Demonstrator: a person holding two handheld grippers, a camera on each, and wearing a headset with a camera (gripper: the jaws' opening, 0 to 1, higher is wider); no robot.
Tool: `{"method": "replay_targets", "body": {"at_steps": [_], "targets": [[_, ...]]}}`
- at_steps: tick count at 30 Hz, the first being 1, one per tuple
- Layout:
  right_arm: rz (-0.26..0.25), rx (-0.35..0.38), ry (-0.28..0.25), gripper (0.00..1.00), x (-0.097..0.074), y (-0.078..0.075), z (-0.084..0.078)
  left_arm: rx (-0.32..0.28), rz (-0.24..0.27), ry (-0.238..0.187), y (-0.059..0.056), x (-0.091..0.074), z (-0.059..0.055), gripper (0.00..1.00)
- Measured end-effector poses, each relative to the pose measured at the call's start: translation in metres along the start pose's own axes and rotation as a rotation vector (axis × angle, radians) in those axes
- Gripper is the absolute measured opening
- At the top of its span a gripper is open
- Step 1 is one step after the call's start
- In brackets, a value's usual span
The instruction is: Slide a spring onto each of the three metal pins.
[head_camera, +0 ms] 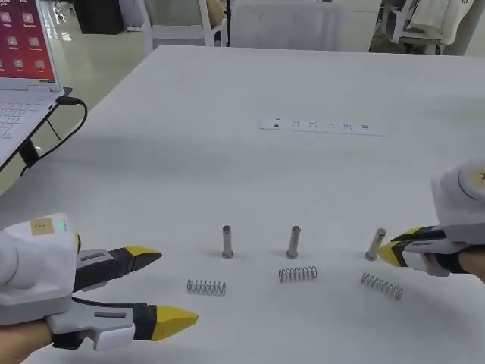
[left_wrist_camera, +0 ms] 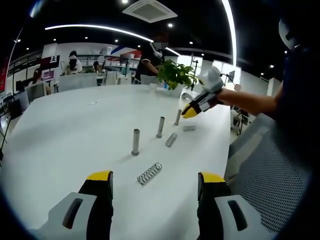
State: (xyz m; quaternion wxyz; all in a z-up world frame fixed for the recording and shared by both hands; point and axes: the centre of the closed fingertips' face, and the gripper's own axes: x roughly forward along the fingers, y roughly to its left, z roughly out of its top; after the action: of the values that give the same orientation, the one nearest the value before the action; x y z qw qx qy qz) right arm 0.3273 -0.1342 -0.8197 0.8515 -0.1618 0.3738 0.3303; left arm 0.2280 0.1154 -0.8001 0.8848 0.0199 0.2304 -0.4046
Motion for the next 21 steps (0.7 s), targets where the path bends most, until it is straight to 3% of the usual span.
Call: {"method": "replay_targets", "body": {"at_steps": [21], "targets": [[0.051, -0.019, 0.032, 0.13, -0.005, 0.015, -0.022, 0.000, 0.002, 0.004, 0.000, -0.001, 0.000, 0.64]]}}
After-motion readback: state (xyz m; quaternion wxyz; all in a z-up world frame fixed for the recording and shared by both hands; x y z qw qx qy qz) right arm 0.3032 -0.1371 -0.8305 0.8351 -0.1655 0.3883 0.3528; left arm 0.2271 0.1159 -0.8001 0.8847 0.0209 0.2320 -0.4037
